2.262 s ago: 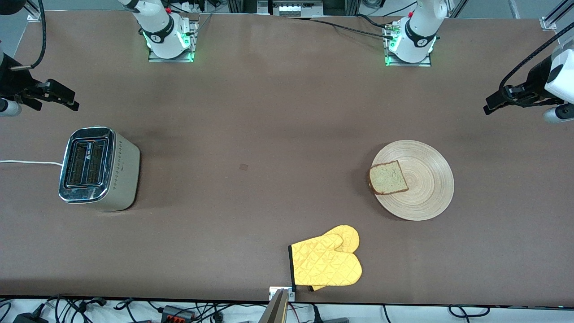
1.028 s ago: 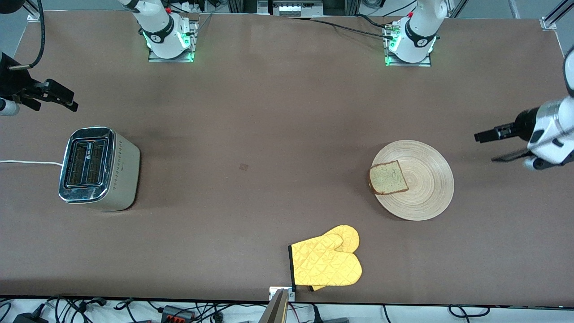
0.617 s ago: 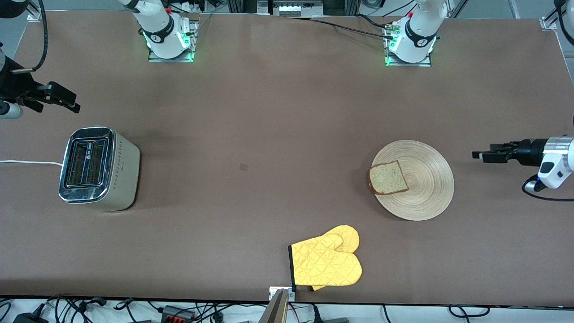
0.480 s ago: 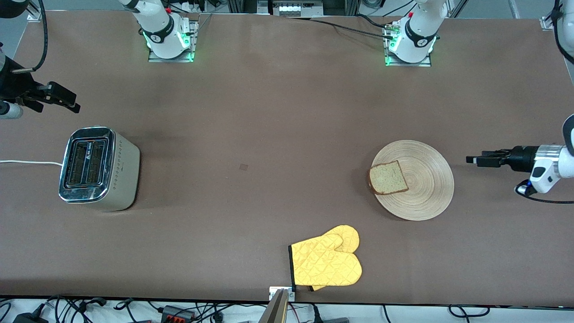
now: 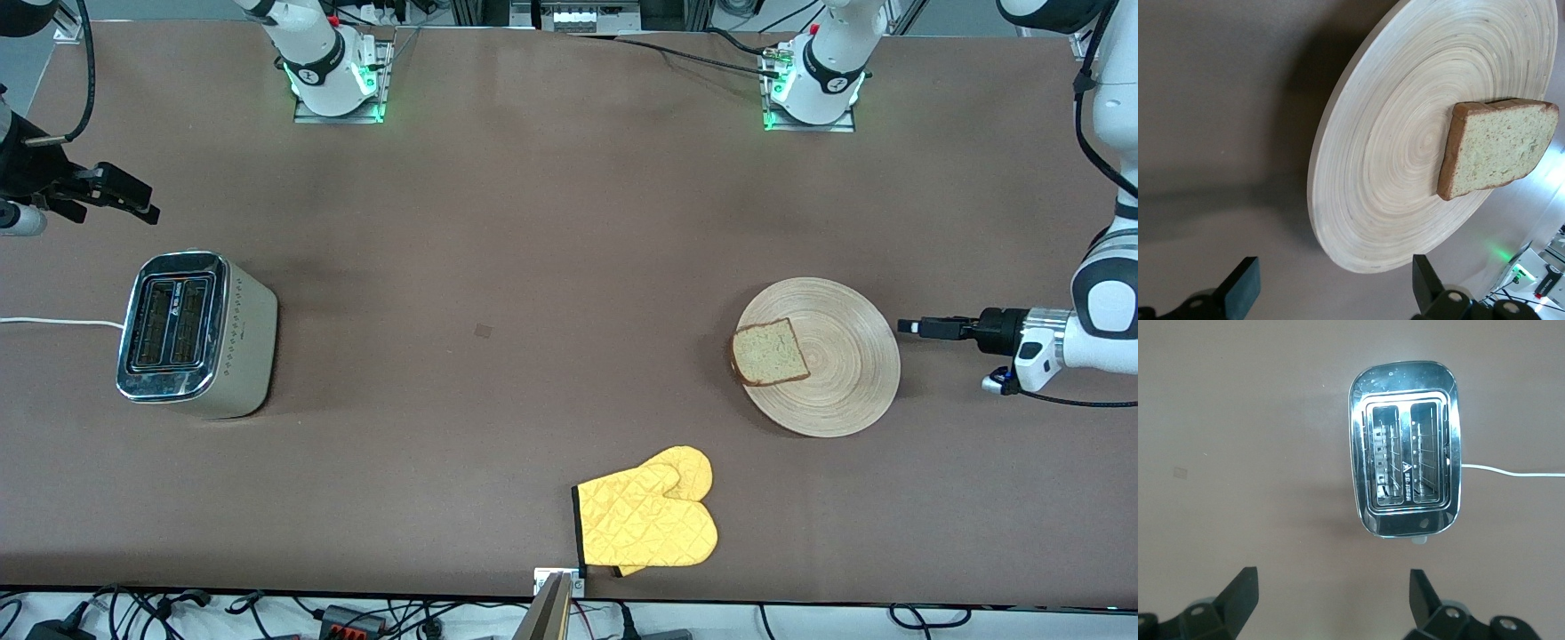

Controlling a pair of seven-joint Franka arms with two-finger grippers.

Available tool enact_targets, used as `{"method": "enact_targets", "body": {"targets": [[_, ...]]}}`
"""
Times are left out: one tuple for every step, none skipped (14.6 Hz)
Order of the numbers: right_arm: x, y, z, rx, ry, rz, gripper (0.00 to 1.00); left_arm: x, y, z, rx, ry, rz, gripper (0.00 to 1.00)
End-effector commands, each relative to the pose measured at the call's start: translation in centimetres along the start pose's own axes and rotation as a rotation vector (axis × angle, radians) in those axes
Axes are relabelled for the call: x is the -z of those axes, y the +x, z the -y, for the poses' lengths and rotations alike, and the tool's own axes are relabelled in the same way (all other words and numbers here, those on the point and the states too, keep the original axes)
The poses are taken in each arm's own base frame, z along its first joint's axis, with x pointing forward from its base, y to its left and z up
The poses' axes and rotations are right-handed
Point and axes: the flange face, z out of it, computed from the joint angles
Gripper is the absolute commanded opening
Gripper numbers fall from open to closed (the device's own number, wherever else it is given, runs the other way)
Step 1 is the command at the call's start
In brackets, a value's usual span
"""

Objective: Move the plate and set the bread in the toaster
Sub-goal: 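Reach the left gripper to the plate rim and grip it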

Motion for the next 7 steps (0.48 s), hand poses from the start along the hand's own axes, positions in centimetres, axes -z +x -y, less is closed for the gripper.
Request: {"method": "enact_targets", "body": {"targets": [[0.3,0.2,0.2,0.003,-0.003,0.004,1.00,-0.8,1.2,0.4,-0.029,-0.034,-0.032,1.00],[0.3,0.2,0.2,0.003,-0.003,0.004,1.00,-1.5,1.5,0.4,-0.030,-0.034,-0.032,1.00],[0.2,0.2,0.2,0.003,-0.003,0.006,1.00,-2.0,1.8,0.4,-0.032,-0.034,-0.027,1.00],[0.2,0.2,0.2,0.003,-0.003,0.006,1.00,-2.8,2.0,0.8,-0.039,-0.046,-0.020,1.00],[0.1,0.2,0.2,0.002,-0.003,0.007,1.00,-3.3,2.1,1.0,-0.045,-0.062,-0.016,1.00],[0.1,0.2,0.3,0.005,-0.003,0.007,1.00,-3.9,2.2,1.2,-0.042,-0.070,-0.008,1.00],[0.1,0.2,0.2,0.003,-0.003,0.007,1.00,-4.3,2.4,1.5,-0.039,-0.071,-0.006,1.00]]}}
